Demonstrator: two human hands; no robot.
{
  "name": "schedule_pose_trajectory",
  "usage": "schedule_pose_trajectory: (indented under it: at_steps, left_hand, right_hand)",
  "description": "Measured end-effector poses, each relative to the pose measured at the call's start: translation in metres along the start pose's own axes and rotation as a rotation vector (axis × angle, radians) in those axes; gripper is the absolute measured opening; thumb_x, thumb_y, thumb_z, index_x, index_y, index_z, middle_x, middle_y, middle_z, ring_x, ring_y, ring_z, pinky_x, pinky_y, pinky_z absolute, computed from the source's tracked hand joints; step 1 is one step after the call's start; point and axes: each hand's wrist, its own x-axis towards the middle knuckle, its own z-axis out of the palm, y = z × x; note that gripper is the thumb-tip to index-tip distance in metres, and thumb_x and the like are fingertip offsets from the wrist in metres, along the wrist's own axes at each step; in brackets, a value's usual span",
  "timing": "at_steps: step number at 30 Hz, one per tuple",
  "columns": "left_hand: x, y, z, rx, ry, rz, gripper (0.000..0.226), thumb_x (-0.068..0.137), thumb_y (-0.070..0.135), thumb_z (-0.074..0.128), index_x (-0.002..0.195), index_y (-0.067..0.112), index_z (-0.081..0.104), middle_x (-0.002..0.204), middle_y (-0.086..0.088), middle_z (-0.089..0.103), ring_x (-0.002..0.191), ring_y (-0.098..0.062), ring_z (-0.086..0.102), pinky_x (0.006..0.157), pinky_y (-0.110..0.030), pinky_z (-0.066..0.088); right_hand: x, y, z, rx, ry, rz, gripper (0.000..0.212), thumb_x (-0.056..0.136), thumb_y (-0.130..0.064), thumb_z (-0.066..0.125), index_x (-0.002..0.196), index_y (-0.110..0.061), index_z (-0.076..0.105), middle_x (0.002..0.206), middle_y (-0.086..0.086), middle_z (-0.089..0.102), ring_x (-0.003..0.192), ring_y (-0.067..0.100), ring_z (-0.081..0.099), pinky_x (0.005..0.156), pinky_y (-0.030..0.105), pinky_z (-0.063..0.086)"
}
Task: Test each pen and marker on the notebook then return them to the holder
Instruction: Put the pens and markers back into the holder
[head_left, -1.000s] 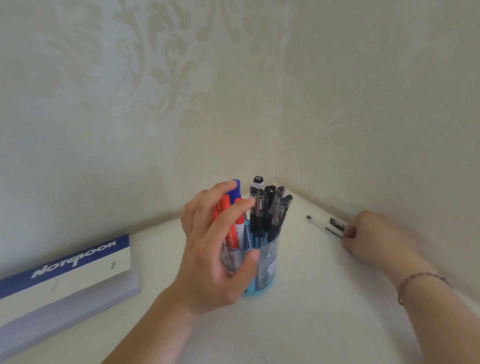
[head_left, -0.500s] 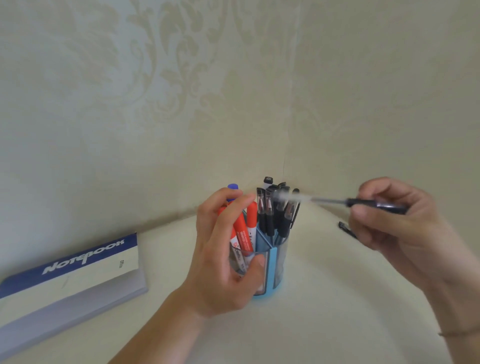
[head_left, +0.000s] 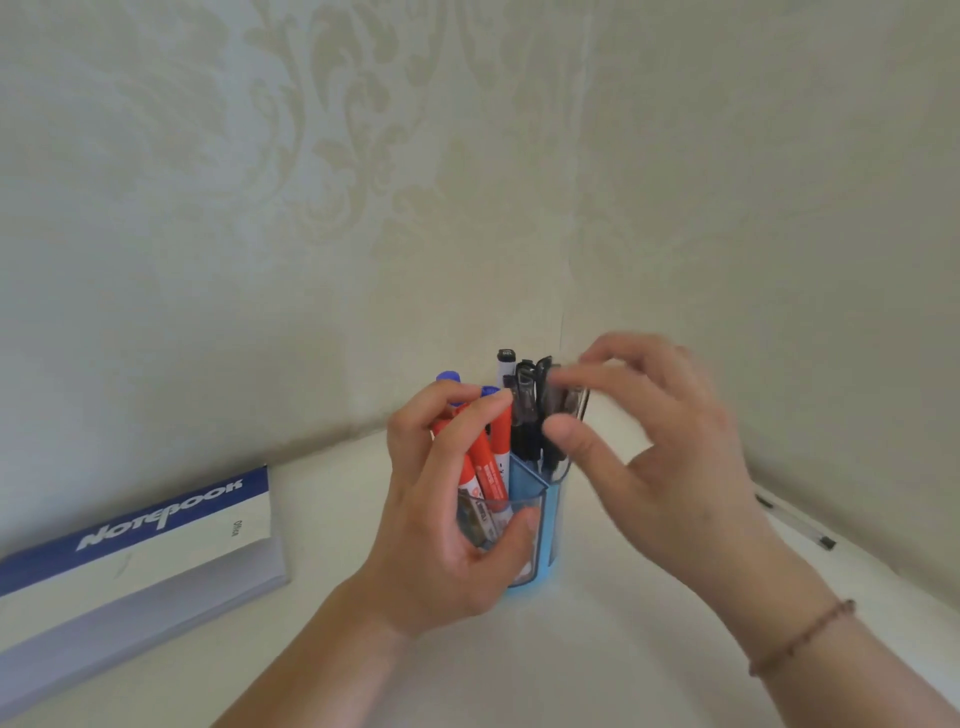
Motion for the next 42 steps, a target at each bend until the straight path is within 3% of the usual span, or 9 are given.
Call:
schedule_pose_trajectory:
  at_steps: [5,11,15,22,27,30,34,37,42]
  left_hand:
    - [0.001,-0.002,-0.001,0.002,0.006,-0.005,0.067,0.071,0.023,0.066,0.133,0.010,0.044,0.131,-0.012,0.033,0.134,-0.027,0.035,0.110,-0.034,0.032]
    - [0.000,-0.003,0.000,-0.019,-0.001,-0.026,0.067,0.073,0.024,0.065,0.134,0.011,0.043,0.132,-0.011,0.033,0.135,-0.027,0.034,0.109,-0.035,0.033]
    - [0.001,-0.003,-0.001,-0.020,0.002,-0.026,0.068,0.072,0.024,0.066,0.134,0.010,0.043,0.131,-0.013,0.033,0.134,-0.024,0.035,0.109,-0.032,0.032]
    - [0.000,-0.003,-0.001,-0.033,-0.023,-0.031,0.070,0.071,0.020,0.068,0.135,0.007,0.043,0.132,-0.012,0.032,0.134,-0.026,0.035,0.107,-0.035,0.035]
    - [0.000,-0.003,0.000,-0.043,-0.022,-0.036,0.071,0.070,0.018,0.069,0.135,0.006,0.043,0.132,-0.012,0.032,0.134,-0.026,0.035,0.108,-0.036,0.035]
    - [0.000,-0.003,-0.001,-0.038,-0.014,-0.031,0.070,0.071,0.021,0.068,0.135,0.007,0.043,0.130,-0.015,0.033,0.134,-0.026,0.035,0.109,-0.035,0.034]
    - [0.001,-0.001,-0.002,-0.038,-0.004,-0.042,0.071,0.069,0.023,0.068,0.134,0.008,0.043,0.130,-0.016,0.034,0.134,-0.029,0.035,0.108,-0.031,0.033]
    - [0.002,-0.003,-0.005,-0.036,0.000,-0.051,0.075,0.068,0.026,0.068,0.135,0.010,0.040,0.130,-0.016,0.033,0.133,-0.030,0.035,0.108,-0.028,0.031]
    - [-0.001,-0.012,-0.012,-0.089,-0.003,-0.103,0.089,0.064,0.027,0.069,0.143,0.014,0.028,0.139,-0.004,0.026,0.124,-0.038,0.039,0.099,-0.048,0.043]
  right_hand:
    - [0.001,0.042,-0.018,0.139,0.018,0.217,0.035,0.089,-0.039,0.058,0.123,-0.041,0.054,0.108,-0.012,0.052,0.082,0.009,0.055,0.070,0.017,0.045]
    - [-0.023,0.121,-0.023,-0.776,-0.580,0.773,0.020,0.085,-0.027,0.061,0.105,-0.028,0.065,0.096,0.000,0.064,0.090,0.028,0.062,0.071,0.029,0.047]
    - [-0.022,0.112,-0.012,-0.790,-0.564,0.682,0.036,0.089,-0.021,0.057,0.124,-0.032,0.056,0.114,0.004,0.065,0.102,0.029,0.063,0.078,0.032,0.047]
    - [0.011,0.006,-0.030,0.490,0.287,0.261,0.057,0.092,0.009,0.049,0.125,-0.034,0.030,0.097,0.011,0.053,0.057,0.026,0.061,0.049,0.030,0.050]
    - [0.005,-0.014,-0.014,0.574,0.199,0.133,0.058,0.087,0.011,0.054,0.118,-0.031,0.030,0.093,0.008,0.057,0.058,0.022,0.065,0.058,0.032,0.051]
    - [0.001,-0.003,-0.004,0.357,0.006,0.052,0.051,0.084,-0.009,0.064,0.118,-0.041,0.043,0.094,-0.012,0.060,0.075,0.014,0.065,0.065,0.024,0.049]
    - [-0.003,0.008,-0.005,0.134,0.000,-0.010,0.022,0.087,-0.041,0.063,0.105,-0.028,0.067,0.109,0.000,0.044,0.091,0.018,0.052,0.070,0.019,0.041]
    - [-0.013,0.016,-0.001,0.444,0.020,0.152,0.061,0.077,-0.064,0.063,0.128,-0.037,0.045,0.111,0.001,0.046,0.093,0.021,0.054,0.070,0.031,0.048]
    - [-0.039,0.028,0.026,0.458,-0.562,0.358,0.130,0.052,-0.078,0.071,0.145,-0.045,-0.013,0.145,-0.011,0.042,0.130,0.004,0.046,0.105,0.036,0.042]
